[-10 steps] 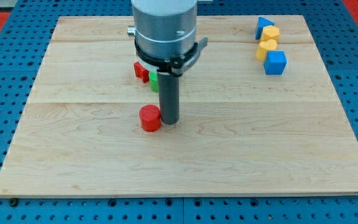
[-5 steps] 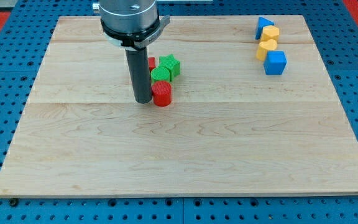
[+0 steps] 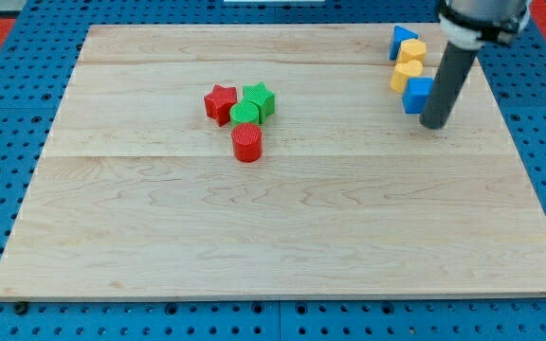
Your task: Push the yellow blocks away from the blue blocks
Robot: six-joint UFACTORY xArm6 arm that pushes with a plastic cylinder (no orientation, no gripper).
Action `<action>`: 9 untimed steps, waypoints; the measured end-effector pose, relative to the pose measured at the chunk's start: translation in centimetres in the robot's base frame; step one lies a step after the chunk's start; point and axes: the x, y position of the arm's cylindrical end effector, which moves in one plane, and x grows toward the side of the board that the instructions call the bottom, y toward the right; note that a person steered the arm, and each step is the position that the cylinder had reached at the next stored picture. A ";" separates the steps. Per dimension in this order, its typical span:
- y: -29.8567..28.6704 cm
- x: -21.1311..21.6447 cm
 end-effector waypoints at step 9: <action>11.8 -12.6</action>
